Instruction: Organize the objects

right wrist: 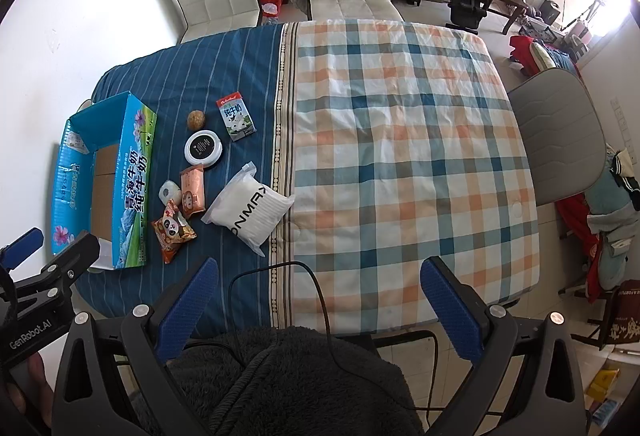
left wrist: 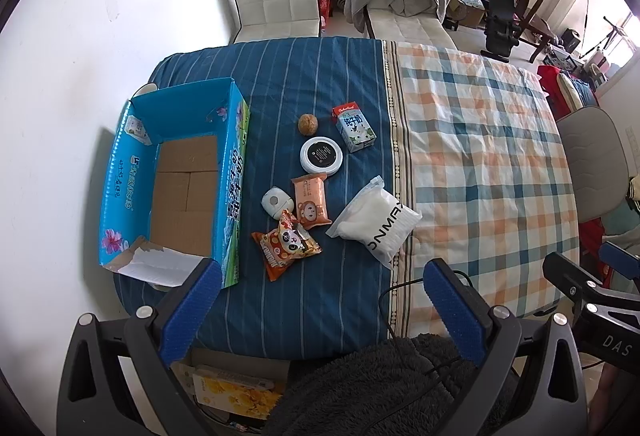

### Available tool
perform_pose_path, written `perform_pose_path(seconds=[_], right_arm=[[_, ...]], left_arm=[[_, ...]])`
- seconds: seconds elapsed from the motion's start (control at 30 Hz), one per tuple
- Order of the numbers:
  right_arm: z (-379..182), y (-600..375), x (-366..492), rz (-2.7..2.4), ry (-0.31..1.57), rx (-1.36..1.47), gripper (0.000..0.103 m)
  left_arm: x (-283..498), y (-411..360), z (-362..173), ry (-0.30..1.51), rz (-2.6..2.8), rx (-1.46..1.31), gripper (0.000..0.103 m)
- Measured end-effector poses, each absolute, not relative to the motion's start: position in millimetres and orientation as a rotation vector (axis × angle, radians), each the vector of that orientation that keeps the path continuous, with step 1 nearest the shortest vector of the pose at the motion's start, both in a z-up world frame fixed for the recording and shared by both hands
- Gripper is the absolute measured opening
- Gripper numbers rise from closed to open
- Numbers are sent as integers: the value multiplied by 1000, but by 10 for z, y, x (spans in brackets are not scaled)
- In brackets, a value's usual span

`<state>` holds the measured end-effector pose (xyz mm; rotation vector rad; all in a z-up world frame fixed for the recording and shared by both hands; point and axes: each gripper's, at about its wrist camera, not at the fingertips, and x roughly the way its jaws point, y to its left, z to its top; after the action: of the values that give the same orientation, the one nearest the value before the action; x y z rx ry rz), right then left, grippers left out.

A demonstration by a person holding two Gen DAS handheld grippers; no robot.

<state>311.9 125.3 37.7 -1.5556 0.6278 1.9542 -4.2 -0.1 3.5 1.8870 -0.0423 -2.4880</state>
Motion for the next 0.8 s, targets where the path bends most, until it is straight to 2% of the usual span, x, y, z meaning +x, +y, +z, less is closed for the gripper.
perform_pose_path(seconds=[0.8], right_arm=[[350,1294,3134,1951,629,-1555,103]], left_arm=[[-98,77,14,-19,-2474,1886,103]])
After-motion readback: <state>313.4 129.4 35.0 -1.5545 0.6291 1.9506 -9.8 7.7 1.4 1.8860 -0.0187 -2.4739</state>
